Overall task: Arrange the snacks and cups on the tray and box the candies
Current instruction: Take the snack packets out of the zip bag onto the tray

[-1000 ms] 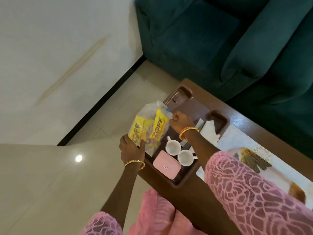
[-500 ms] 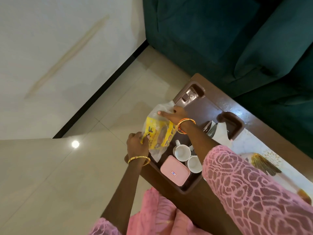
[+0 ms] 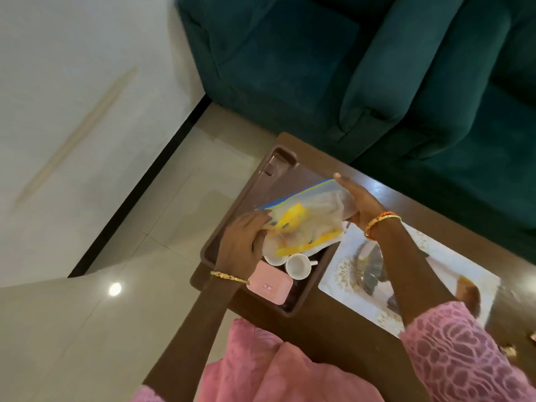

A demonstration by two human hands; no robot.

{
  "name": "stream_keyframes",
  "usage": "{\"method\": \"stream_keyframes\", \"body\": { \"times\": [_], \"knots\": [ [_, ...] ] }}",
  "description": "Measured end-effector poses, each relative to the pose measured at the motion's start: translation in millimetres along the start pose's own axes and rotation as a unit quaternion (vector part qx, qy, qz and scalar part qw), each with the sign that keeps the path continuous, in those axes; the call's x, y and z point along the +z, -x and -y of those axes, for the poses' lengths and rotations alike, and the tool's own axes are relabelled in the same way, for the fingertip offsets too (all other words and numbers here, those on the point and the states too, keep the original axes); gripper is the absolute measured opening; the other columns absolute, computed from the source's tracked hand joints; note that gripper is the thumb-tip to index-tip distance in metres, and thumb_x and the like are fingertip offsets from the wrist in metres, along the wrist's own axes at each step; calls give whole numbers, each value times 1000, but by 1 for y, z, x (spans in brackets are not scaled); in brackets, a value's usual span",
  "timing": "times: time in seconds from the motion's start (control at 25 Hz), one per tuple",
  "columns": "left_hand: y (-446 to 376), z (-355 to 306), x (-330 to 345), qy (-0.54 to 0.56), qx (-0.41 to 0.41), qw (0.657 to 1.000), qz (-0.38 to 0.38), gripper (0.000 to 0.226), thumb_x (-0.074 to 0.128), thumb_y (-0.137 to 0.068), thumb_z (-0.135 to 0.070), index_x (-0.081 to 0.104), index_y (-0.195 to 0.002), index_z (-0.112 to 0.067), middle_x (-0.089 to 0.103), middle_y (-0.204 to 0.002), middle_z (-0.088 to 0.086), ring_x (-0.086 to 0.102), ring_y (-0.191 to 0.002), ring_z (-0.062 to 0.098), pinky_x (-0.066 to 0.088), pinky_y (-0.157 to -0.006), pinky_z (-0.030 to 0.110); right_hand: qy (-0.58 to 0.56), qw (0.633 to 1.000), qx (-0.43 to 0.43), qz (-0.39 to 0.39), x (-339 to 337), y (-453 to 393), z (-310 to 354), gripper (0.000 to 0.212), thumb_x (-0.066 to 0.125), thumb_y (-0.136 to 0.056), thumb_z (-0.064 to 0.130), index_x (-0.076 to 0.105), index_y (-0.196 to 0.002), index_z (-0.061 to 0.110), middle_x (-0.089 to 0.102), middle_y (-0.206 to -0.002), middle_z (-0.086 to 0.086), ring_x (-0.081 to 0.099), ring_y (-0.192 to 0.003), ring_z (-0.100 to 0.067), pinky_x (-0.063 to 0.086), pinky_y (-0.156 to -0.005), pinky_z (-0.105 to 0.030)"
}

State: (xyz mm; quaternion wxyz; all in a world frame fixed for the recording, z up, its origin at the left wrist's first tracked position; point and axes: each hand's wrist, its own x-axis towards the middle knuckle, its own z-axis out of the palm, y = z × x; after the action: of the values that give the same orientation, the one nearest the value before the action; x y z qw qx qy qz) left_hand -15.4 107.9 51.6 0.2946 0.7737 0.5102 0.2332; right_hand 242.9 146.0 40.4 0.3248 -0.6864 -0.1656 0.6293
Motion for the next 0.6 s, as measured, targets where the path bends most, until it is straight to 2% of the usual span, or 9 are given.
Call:
{"method": "stream_keyframes", "body": {
  "times": [0.04,0.08,0.16,0.2,0.36,0.4,0.48,0.56,0.6],
  "knots": [
    [0,-13,9,0,19,1000,22,34,43,-81,-13,67,-101,-1,70,-108,18,65,-101,34,49,-91,36,-1,1000,2,-21,-19,13,-8,22,56,-89,30,65,-102,15,69,-80,-1,63,-72,-15,53,-67,-30],
    [3,-26,20,3,30,999,45,35,42,-80,-14,67,-100,-1,70,-108,18,64,-102,35,50,-92,42,3,999,3,-38,-39,25,-17,23,55,-89,21,65,-105,7,69,-84,-8,63,-73,-21,53,-70,-34],
    [12,-53,46,3,50,995,89,28,46,-79,-8,68,-95,-2,69,-110,16,63,-105,34,50,-91,47,9,998,9,-61,-85,52,-46,27,55,-86,9,63,-110,-2,65,-103,-19,61,-88,-32,51,-84,-45],
    [19,-66,61,-2,58,992,110,23,50,-77,-3,68,-91,-4,67,-114,14,62,-107,33,49,-91,48,1,998,10,-67,-105,67,-61,28,55,-84,4,63,-110,-3,64,-107,-21,59,-94,-33,51,-86,-46],
    [56,-113,114,-70,112,978,159,11,61,-69,0,64,-75,-9,62,-122,16,57,-113,36,49,-89,48,-98,990,-26,-101,-169,130,-122,31,45,-77,-13,68,-91,1,72,-91,-18,66,-80,-29,58,-58,-24],
    [65,-121,125,-95,132,974,160,11,64,-65,1,63,-71,-9,64,-118,18,60,-109,37,50,-84,47,-163,984,-12,-75,-183,144,-138,30,44,-80,-9,66,-94,3,73,-91,-19,68,-79,-31,59,-59,-25],
    [85,-131,143,-142,160,962,169,16,69,-57,2,62,-66,-10,67,-107,19,64,-97,38,53,-74,44,-281,959,28,10,-208,168,-166,30,41,-88,19,64,-104,8,72,-99,-22,70,-84,-34,60,-71,-35],
    [103,-139,157,-185,168,951,184,22,74,-52,2,61,-65,-11,68,-90,16,66,-80,34,54,-64,40,-304,950,50,55,-226,179,-190,47,36,-89,45,68,-102,12,71,-104,-21,68,-89,-37,57,-78,-43],
    [110,-144,164,-197,160,948,194,24,75,-50,3,61,-65,-11,65,-81,14,64,-70,32,53,-57,38,-298,950,64,63,-230,181,-200,49,37,-89,46,67,-103,9,72,-100,-19,67,-88,-36,57,-77,-43]
  ]
}}
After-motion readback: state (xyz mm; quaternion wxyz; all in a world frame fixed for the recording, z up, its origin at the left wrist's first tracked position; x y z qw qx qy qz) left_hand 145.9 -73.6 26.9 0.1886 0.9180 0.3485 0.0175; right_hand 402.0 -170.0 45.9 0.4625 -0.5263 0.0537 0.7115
